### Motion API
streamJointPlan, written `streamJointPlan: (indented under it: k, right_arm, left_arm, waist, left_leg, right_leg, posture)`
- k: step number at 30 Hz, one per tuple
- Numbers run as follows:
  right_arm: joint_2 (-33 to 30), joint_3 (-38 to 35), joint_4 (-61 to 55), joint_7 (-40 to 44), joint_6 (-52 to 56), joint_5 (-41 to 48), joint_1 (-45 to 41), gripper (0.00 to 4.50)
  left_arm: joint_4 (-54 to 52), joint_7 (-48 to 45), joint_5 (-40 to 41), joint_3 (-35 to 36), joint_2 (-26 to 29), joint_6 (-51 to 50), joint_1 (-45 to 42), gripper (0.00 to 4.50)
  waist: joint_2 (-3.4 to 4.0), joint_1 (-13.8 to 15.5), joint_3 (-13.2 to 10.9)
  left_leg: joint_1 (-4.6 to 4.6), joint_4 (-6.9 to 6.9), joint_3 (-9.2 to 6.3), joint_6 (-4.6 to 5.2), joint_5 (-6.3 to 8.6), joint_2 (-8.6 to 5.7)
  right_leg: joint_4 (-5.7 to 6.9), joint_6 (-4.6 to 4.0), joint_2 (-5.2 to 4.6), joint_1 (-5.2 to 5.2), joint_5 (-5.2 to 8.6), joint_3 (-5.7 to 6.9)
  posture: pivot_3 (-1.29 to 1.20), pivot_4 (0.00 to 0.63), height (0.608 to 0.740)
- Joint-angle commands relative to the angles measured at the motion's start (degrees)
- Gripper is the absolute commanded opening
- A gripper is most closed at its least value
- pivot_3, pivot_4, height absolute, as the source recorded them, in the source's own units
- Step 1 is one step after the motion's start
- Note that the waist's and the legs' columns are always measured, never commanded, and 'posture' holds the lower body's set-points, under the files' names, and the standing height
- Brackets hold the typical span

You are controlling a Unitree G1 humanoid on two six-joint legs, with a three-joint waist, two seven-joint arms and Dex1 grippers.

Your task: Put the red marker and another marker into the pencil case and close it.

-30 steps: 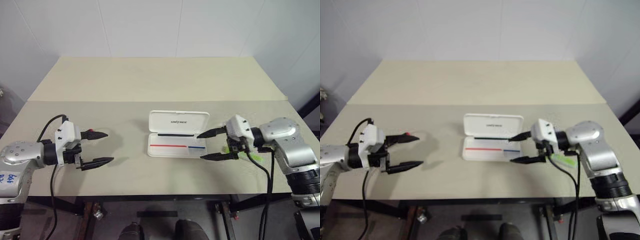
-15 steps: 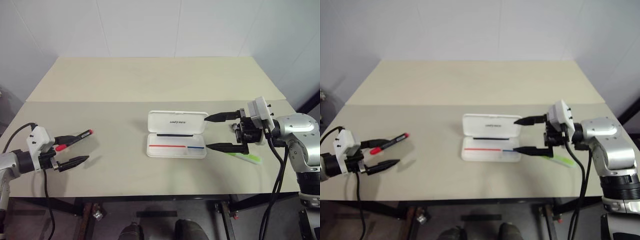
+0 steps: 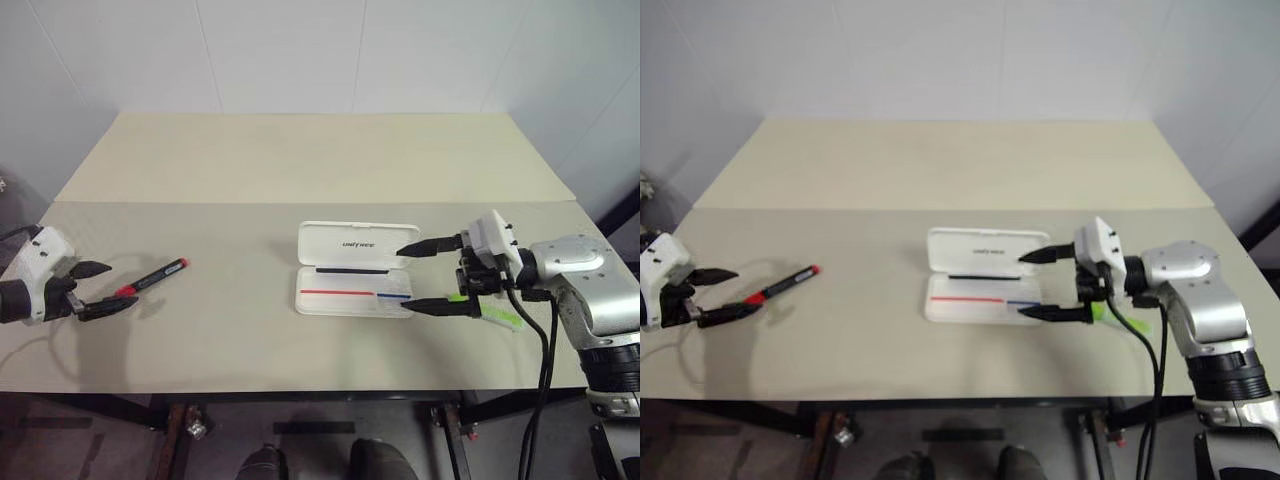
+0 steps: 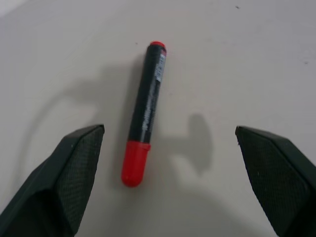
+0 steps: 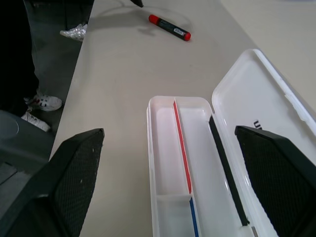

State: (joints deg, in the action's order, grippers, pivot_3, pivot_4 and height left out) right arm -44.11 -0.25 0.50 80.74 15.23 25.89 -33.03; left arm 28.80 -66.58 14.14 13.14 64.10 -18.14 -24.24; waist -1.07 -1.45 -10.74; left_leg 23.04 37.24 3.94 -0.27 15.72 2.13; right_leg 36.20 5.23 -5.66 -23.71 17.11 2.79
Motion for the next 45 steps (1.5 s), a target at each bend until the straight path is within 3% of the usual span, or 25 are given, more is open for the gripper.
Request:
streamJointPlan:
  k: [1, 11, 20, 32, 40, 45]
  right_arm:
    - [0.05, -0.67, -1.09, -0.67, -0.08, 0.69, -0.83, 4.49]
    - [0.11, -1.41, -4.7, -3.57, 2.22, 1.68, 0.38, 4.49]
    - [0.13, -2.29, -8.62, -6.55, 5.02, 3.36, 1.18, 4.49]
    - [-0.27, -2.4, -9.32, -8.15, 5.02, 3.92, 1.67, 4.5]
    - [-0.01, -1.64, -5.77, -6.98, 2.9, 2.77, 0.98, 4.5]
    - [-0.09, -1.4, -1.97, -5.62, 0.24, 1.52, 0.37, 4.5]
  left_arm:
    - [7.79, -4.58, -2.91, -4.07, 1.82, 1.43, -7.22, 4.5]
    - [32.43, -6.04, -13.37, -14.18, -3.59, 10.29, -26.35, 4.5]
    - [41.3, -4.51, -18.85, -17.34, -8.92, 12.94, -30.62, 4.5]
    - [42.23, -2.95, -19.93, -15.76, -8.94, 15.04, -30.46, 0.63]
    - [34.4, -7.86, -16.12, -12.46, -6.85, 17.98, -28.8, 0.55]
    - [17.62, -13.59, -11.87, -10.94, -5.78, 12.95, -22.73, 0.55]
  waist:
    - [0.0, 0.0, 0.0]
    - [-0.11, 0.06, -0.05]
    - [-0.34, 0.03, -0.13]
    - [-0.35, 0.05, -0.13]
    - [-0.52, 0.03, -0.22]
    - [-0.53, -0.04, -0.22]
  left_leg:
    - [0.06, 0.03, 0.14, 0.0, 0.0, 0.01]
    - [0.1, 0.17, 0.27, -0.01, -0.01, -0.23]
    - [0.13, 0.32, 0.24, 0.0, 0.0, -0.22]
    - [0.13, 0.57, 0.21, 0.06, 0.03, -0.22]
    - [0.15, 0.61, 0.2, 0.06, 0.03, -0.21]
    - [0.17, 0.65, 0.19, 0.08, 0.05, -0.03]
  right_leg:
    - [0.01, 0.0, 0.03, -0.01, 0.0, 0.05]
    - [0.32, 0.03, 0.14, -0.02, -0.01, 0.06]
    - [0.43, 0.07, 0.12, -0.02, -0.03, 0.06]
    - [0.44, 0.08, 0.0, 0.0, -0.04, 0.05]
    - [0.51, 0.08, 0.01, -0.01, -0.04, 0.05]
    - [0.64, 0.08, -0.02, 0.01, -0.04, 0.04]
  posture:
    - [0.0, 0.15, 0.74]
    - [0.0, 0.15, 0.74]
    - [0.0, 0.15, 0.74]
    - [0.0, 0.15, 0.74]
    - [0.0, 0.15, 0.74]
    - [0.0, 0.15, 0.74]
